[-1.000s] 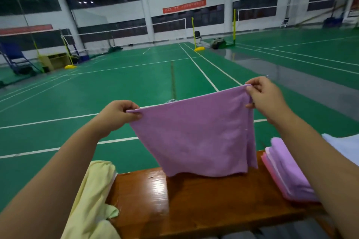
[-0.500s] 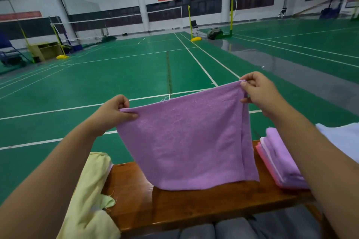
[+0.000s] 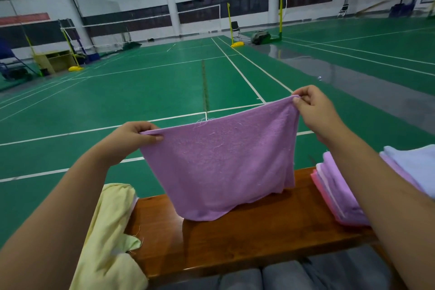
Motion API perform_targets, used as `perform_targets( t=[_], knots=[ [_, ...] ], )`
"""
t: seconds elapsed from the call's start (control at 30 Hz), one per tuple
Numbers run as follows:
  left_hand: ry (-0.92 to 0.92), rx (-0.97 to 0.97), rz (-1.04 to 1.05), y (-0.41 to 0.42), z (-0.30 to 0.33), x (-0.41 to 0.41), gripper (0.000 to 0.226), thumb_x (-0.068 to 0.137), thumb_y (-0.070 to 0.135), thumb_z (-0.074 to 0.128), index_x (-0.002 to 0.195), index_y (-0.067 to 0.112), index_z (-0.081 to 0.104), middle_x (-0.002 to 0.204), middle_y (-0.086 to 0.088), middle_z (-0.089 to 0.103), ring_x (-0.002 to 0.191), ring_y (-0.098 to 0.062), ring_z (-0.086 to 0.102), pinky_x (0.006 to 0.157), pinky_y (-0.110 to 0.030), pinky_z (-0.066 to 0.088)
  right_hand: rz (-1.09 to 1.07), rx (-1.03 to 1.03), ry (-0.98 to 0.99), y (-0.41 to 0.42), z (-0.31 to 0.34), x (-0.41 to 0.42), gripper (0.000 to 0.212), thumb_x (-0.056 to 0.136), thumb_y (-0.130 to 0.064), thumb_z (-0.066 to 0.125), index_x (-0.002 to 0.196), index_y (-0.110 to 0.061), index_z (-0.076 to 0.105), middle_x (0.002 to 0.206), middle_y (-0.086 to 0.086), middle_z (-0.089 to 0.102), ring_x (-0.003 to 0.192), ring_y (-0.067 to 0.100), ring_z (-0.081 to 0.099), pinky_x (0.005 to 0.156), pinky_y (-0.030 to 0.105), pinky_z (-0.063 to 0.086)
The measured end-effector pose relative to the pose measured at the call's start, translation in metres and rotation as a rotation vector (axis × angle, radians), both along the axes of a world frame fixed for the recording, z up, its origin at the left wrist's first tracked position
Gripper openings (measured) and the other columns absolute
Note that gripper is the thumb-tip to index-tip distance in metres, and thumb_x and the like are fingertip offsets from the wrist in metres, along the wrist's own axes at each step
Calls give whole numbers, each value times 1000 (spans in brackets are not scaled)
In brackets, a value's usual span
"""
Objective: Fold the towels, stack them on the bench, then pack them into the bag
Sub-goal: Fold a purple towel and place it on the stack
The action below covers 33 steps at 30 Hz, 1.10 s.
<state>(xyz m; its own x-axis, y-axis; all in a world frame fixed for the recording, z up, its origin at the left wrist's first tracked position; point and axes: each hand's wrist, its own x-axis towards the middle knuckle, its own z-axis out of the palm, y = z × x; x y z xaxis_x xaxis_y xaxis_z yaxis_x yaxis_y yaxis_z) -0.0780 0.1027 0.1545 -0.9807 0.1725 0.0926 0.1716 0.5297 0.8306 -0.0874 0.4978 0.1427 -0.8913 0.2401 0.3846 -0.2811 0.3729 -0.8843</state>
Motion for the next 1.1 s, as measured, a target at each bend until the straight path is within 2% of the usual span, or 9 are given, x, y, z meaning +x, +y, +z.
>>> perform_targets(
  t=[0.1, 0.2, 0.33, 0.47, 0.53, 0.6, 0.73, 0.87, 1.1],
  knots=[
    [6, -44, -9, -1, 1, -1, 13, 68, 21, 80, 73, 15, 70, 70, 1, 64, 67, -13, 56, 70, -29, 43, 11, -41, 15, 3, 1, 1, 8, 98, -13, 48, 106, -13, 51, 93, -8, 56, 85, 2, 54, 69, 14, 42],
    [80, -85, 54, 1, 0, -5, 19, 76, 0, 76, 74, 10, 60, 60, 8, 58, 62, -10, 49, 62, -26, 39, 18, -67, 27, 4, 1, 1, 8, 98, -13, 49, 105, -14, 51, 93, -8, 56, 84, 2, 54, 68, 15, 43],
    [100, -49, 76, 3, -5, -6, 36, 54, 20, 83, 77, 15, 56, 56, 16, 57, 57, -5, 47, 58, -24, 37, 33, -118, 8, 4, -3, -2, 8, 97, -13, 50, 105, -14, 52, 93, -6, 58, 82, 5, 55, 68, 17, 44],
    [67, 48, 56, -6, -14, -4, 36, 48, 36, 83, 74, 17, 68, 68, 5, 62, 65, -9, 53, 62, -23, 44, 20, -156, -29, 9, -8, -3, 10, 97, -12, 50, 106, -13, 52, 96, -4, 58, 86, 8, 57, 74, 21, 49],
    [33, 182, 38, -9, -18, -3, 19, 58, 25, 83, 71, 19, 71, 66, 6, 65, 65, -10, 57, 62, -18, 51, 3, -173, -29, 11, -9, -3, 11, 97, -12, 50, 107, -12, 52, 97, -4, 58, 87, 7, 57, 74, 21, 49],
    [20, 328, 64, -11, -22, -3, 8, 79, 6, 69, 75, 14, 68, 66, 6, 67, 68, -13, 59, 64, -16, 54, -5, -174, -27, 13, -10, -3, 11, 97, -13, 50, 108, -12, 52, 96, -5, 58, 86, 7, 56, 72, 20, 48],
    [27, 467, 96, -12, -27, -3, 26, 91, 5, 54, 74, 14, 72, 72, 4, 68, 70, -8, 62, 70, -19, 56, -4, -173, -30, 12, -11, -3, 11, 97, -13, 49, 108, -13, 51, 95, -5, 57, 84, 6, 55, 69, 19, 45],
    [132, 519, 210, -6, -33, -8, 20, 93, 7, 55, 79, 13, 67, 70, 10, 69, 76, -9, 60, 74, -24, 52, 23, -162, -50, 9, -12, -4, 10, 97, -12, 50, 107, -12, 52, 96, -3, 58, 84, 9, 56, 70, 21, 47],
    [289, 800, 158, 1, -14, -6, 43, 95, 5, 50, 62, 23, 72, 64, 11, 62, 62, -1, 55, 61, -15, 50, 97, -256, 49, 18, 7, 1, 10, 97, -11, 50, 106, -12, 54, 97, 0, 63, 85, 10, 60, 72, 23, 52]
  ],
)
